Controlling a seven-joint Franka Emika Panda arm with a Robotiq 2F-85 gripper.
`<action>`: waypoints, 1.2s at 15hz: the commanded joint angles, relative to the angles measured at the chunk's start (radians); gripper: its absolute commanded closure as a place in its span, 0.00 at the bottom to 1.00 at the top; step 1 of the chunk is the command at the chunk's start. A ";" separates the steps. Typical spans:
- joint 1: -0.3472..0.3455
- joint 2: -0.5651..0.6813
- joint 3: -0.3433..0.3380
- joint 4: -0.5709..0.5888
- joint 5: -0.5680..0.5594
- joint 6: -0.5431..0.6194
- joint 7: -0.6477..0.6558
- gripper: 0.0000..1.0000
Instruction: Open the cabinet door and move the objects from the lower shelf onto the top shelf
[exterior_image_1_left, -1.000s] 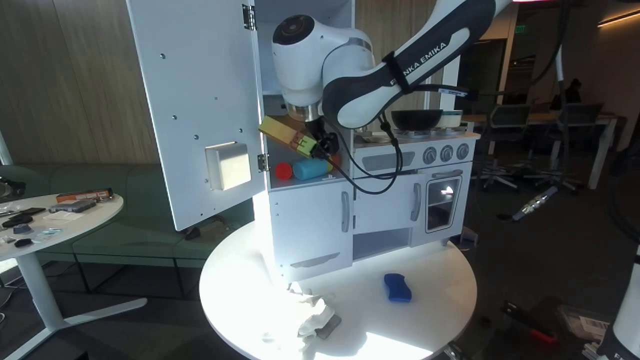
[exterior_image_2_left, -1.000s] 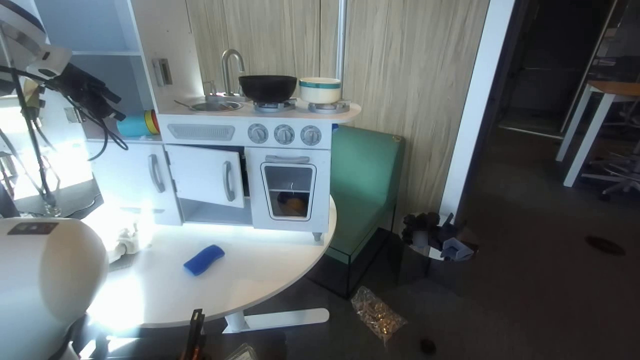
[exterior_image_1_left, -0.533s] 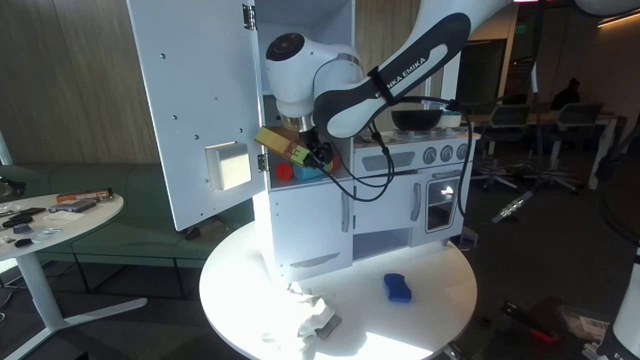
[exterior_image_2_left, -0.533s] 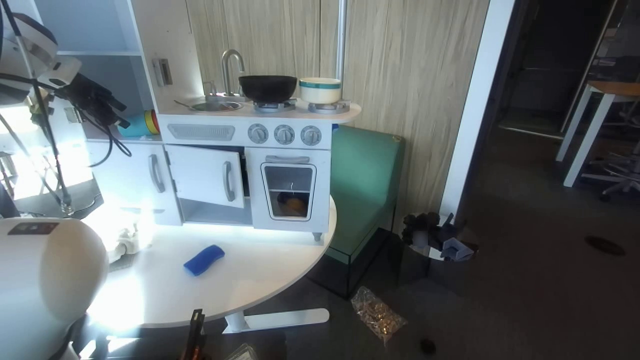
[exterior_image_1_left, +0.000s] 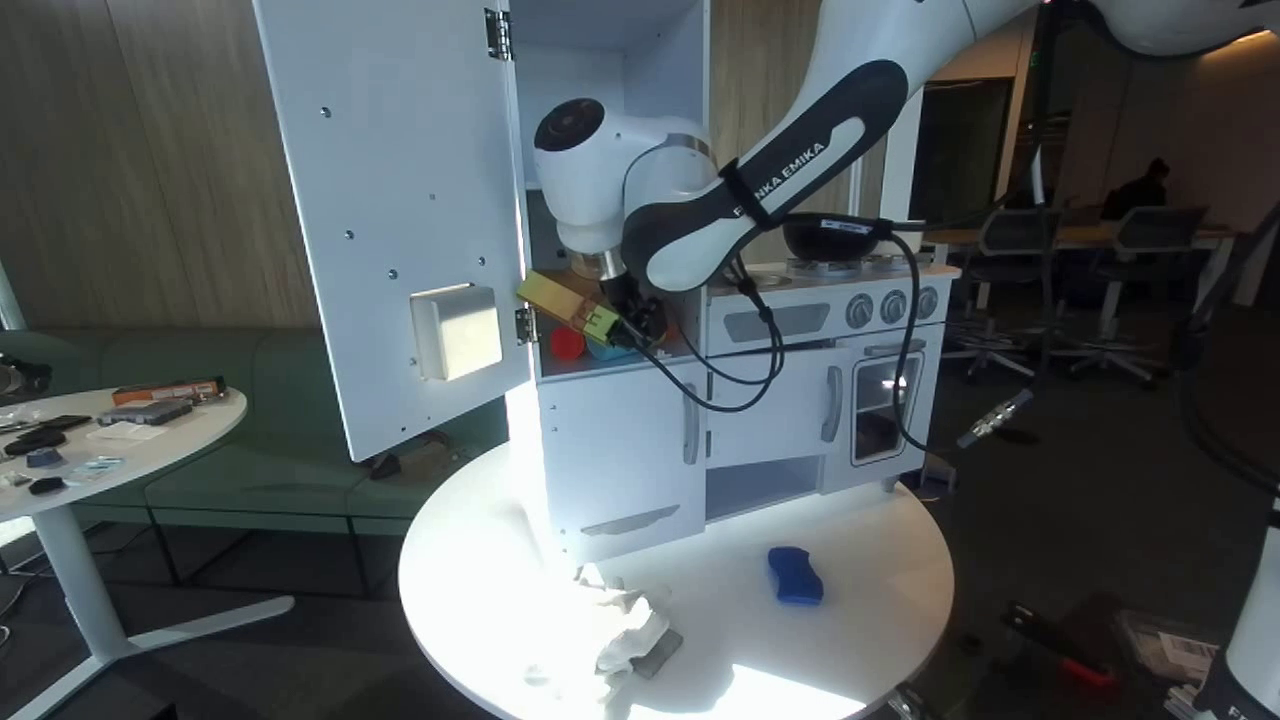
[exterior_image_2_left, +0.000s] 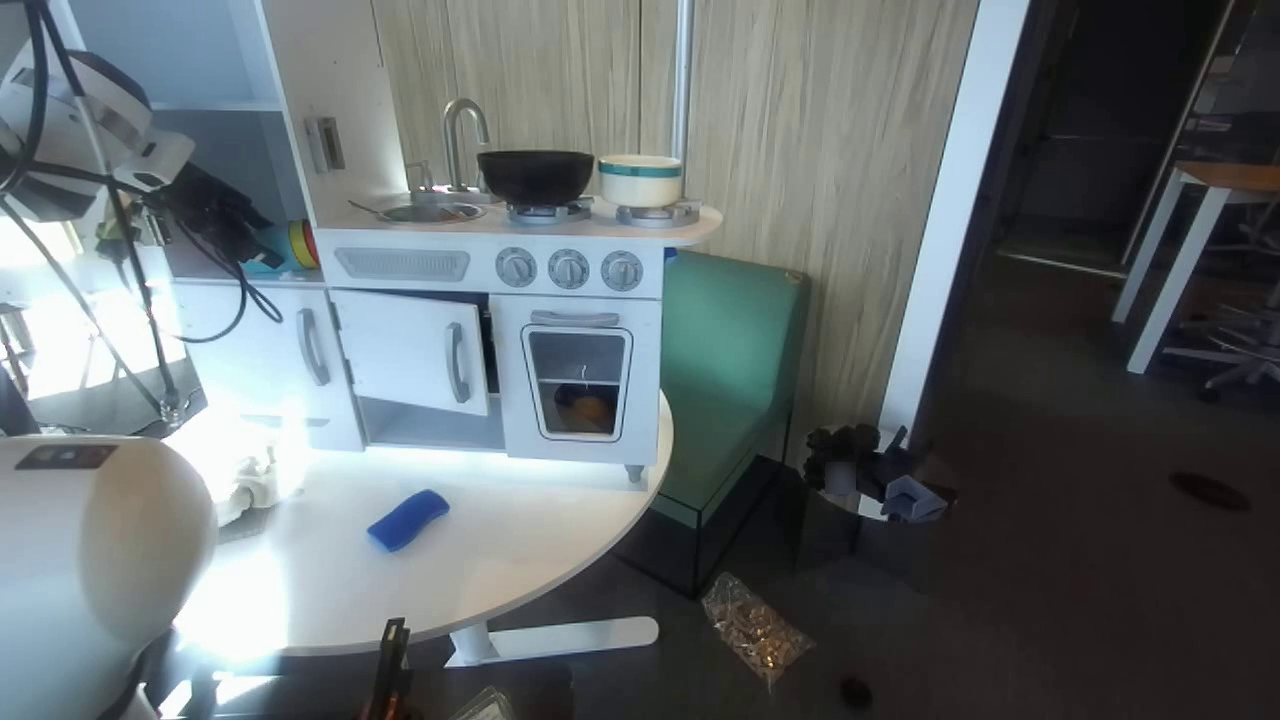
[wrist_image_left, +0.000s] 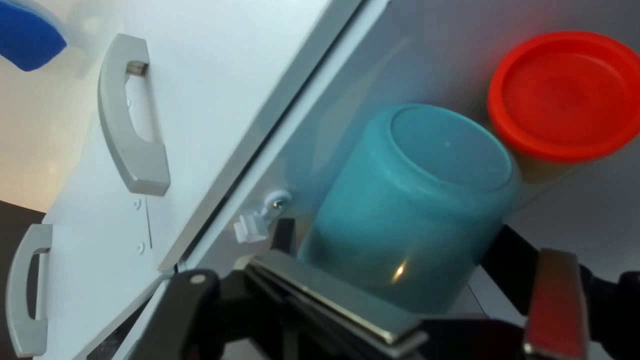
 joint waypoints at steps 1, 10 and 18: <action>0.016 0.003 -0.014 0.018 0.002 -0.003 0.000 0.30; 0.032 -0.096 0.002 -0.078 0.005 -0.024 0.002 0.46; 0.067 -0.287 0.084 -0.240 0.081 -0.034 -0.086 0.46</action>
